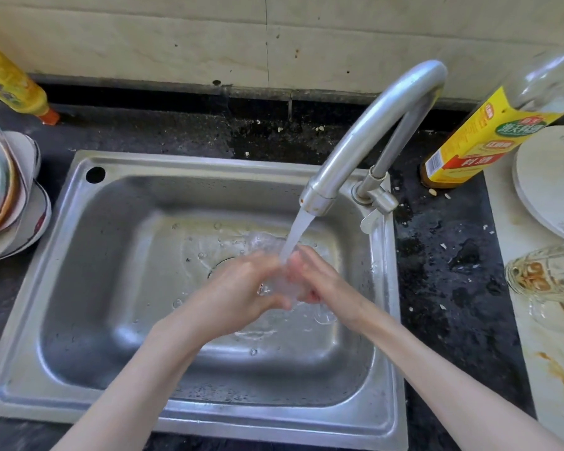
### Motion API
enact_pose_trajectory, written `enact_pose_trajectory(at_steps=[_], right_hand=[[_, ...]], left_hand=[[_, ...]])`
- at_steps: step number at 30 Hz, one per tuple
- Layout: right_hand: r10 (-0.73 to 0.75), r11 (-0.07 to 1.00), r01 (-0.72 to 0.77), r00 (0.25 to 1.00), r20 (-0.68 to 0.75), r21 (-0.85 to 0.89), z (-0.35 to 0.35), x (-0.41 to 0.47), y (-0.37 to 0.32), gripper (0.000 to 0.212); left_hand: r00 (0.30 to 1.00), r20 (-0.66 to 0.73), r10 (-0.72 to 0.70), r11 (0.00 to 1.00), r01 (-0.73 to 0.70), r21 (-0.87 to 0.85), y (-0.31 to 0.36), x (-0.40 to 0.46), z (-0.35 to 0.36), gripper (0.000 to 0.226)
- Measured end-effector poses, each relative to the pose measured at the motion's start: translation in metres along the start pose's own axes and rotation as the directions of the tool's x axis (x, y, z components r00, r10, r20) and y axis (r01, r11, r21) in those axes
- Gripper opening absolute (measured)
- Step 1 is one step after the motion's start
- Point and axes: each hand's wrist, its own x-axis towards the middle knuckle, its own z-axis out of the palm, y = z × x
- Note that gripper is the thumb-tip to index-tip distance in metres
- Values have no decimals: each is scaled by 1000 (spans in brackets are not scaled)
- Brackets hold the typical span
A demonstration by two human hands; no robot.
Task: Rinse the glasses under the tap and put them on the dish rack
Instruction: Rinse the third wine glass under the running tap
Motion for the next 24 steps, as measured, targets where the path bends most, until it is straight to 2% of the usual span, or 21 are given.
enact_pose_trajectory(at_steps=[2,3,5,8,10,11,13,15,16,18,19,20,22,24], right_hand=[[30,999,-29,998,61,-13,2,2,2,64],[48,999,-46,995,86,-17,3,2,3,69],[69,997,-70,995,71,10,1,4,5,73],[-23,1000,23,999,-32,-10,3,1,7,57],[-51,998,49,997,-60,-35,6,0,10,53],[-26,999,25,998,-57,-22,6,0,11,54],[12,1000,-12,999,-37,12,9,0,7,56],[48,999,-48,998,49,8,9,1,3,61],[79,997,-80,991,107,6,8,1,2,62],[134,991,-133,973,190,-21,3,1,5,65],[123,992,-124,971,205,-8,2,-1,5,63],[95,995,-97,978,187,2,1,-2,4,59],[55,998,-52,991,123,-32,-2,-3,5,55],[58,998,-55,997,60,-42,0,-4,3,48]], left_hand=[[992,125,23,997,-32,64,-6,-3,1,19],[991,133,20,996,-31,81,-7,-3,2,17],[999,37,-15,998,13,64,-5,-4,4,19],[976,-173,-133,991,127,-44,-4,-5,9,41],[966,-213,-148,986,129,-102,-8,-6,11,38],[980,-166,-108,990,91,-108,-7,-7,11,29],[1000,20,-1,996,3,-85,-5,-9,8,15],[984,180,15,999,-8,-41,-3,-10,7,20],[978,207,-7,1000,11,-18,-2,-11,6,22],[994,107,-39,999,38,14,-5,-13,10,34],[998,25,-66,998,66,17,-5,-15,12,29],[995,-47,-93,996,94,8,-4,-15,15,16],[971,-186,-154,987,143,-68,-4,-16,20,29],[970,-190,-154,984,133,-119,-3,-16,20,31]])
